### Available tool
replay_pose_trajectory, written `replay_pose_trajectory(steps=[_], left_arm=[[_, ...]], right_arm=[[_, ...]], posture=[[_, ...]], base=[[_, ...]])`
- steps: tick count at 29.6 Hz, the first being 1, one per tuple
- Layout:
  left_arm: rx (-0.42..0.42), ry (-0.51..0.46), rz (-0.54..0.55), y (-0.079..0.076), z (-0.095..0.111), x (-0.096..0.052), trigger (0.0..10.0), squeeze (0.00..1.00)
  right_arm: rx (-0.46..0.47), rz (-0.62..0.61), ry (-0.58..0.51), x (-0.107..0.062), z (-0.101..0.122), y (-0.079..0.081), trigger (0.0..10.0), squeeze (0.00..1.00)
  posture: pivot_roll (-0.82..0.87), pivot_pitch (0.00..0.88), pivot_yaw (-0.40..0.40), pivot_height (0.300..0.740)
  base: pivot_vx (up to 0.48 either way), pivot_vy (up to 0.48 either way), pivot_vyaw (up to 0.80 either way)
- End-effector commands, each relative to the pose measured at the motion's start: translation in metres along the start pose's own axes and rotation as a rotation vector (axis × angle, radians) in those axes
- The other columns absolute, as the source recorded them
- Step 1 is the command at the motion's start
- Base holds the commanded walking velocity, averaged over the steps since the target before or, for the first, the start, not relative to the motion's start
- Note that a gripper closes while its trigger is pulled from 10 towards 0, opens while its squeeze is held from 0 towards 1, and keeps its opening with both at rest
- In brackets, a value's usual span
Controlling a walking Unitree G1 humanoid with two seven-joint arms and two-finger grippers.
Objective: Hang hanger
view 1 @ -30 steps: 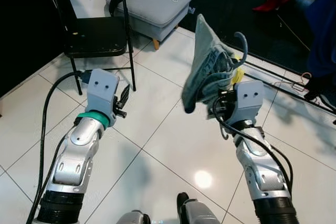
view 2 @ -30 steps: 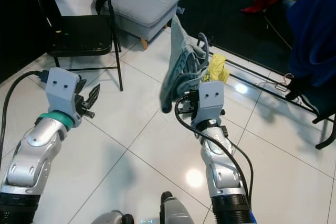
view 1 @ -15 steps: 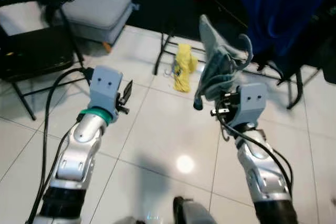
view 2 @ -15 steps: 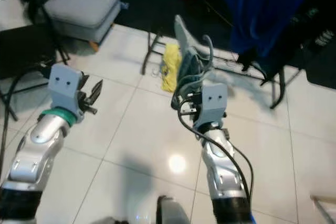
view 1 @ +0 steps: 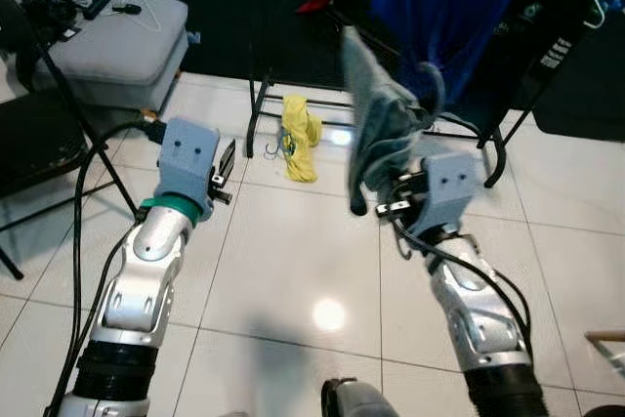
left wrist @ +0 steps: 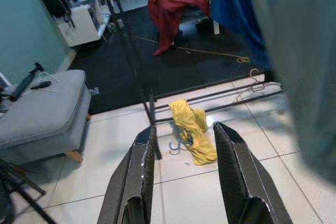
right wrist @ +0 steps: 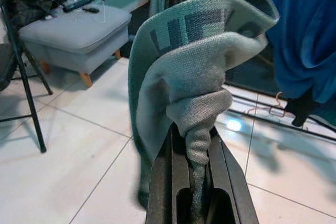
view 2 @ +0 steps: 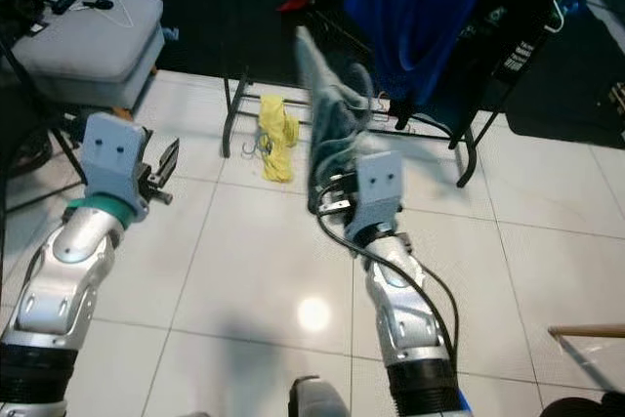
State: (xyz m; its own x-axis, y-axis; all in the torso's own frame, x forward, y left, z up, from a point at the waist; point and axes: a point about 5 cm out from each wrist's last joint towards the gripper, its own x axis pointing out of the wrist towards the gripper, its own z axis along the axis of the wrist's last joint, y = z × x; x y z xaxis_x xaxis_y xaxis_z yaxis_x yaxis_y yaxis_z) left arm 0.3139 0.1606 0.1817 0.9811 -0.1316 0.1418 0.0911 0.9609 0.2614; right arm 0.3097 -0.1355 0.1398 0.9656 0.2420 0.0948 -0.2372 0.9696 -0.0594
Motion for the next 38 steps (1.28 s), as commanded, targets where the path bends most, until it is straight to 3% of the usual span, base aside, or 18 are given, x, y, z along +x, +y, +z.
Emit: replay_pose_trajectory(steps=[1,7,28,30,32,34,38], left_arm=[[0.005,0.012,0.005,-0.002,-0.004,-0.003,10.0,0.00],[-0.006,0.000,0.024,-0.003,-0.002,-0.003,10.0,0.00],[-0.016,-0.029,0.006,-0.010,0.001,0.002,10.0,0.00],[-0.018,-0.034,0.002,-0.010,0.002,0.003,10.0,0.00],[-0.018,-0.034,0.002,-0.010,0.002,0.003,10.0,0.00],[-0.017,-0.040,-0.006,-0.011,0.003,0.004,10.0,0.00],[-0.017,-0.046,-0.014,-0.011,0.004,0.006,10.0,0.00]], right_arm=[[0.007,0.021,-0.023,0.004,0.004,0.004,10.0,0.00],[0.007,0.038,-0.038,0.012,0.009,0.007,10.0,0.00],[0.018,-0.049,-0.036,0.010,0.007,-0.011,10.0,0.00],[-0.014,-0.160,-0.086,0.010,0.016,-0.025,10.0,0.00],[-0.014,-0.160,-0.086,0.010,0.016,-0.025,10.0,0.00],[-0.019,-0.340,-0.116,0.007,0.024,-0.051,10.0,0.00],[-0.009,-0.415,-0.113,0.004,0.026,-0.065,10.0,0.00]], posture=[[-0.03,0.088,0.014,0.740],[-0.03,0.088,0.002,0.740],[-0.05,0.089,0.006,0.740],[-0.05,0.088,0.008,0.740],[-0.05,0.088,0.008,0.740],[-0.05,0.086,0.013,0.740],[-0.05,0.085,0.022,0.740]], base=[[0.480,0.000,0.00],[0.480,0.000,0.00],[0.480,0.000,0.00],[0.480,0.000,0.00],[0.480,0.000,0.00],[0.480,0.000,0.00],[0.480,0.000,0.00]])
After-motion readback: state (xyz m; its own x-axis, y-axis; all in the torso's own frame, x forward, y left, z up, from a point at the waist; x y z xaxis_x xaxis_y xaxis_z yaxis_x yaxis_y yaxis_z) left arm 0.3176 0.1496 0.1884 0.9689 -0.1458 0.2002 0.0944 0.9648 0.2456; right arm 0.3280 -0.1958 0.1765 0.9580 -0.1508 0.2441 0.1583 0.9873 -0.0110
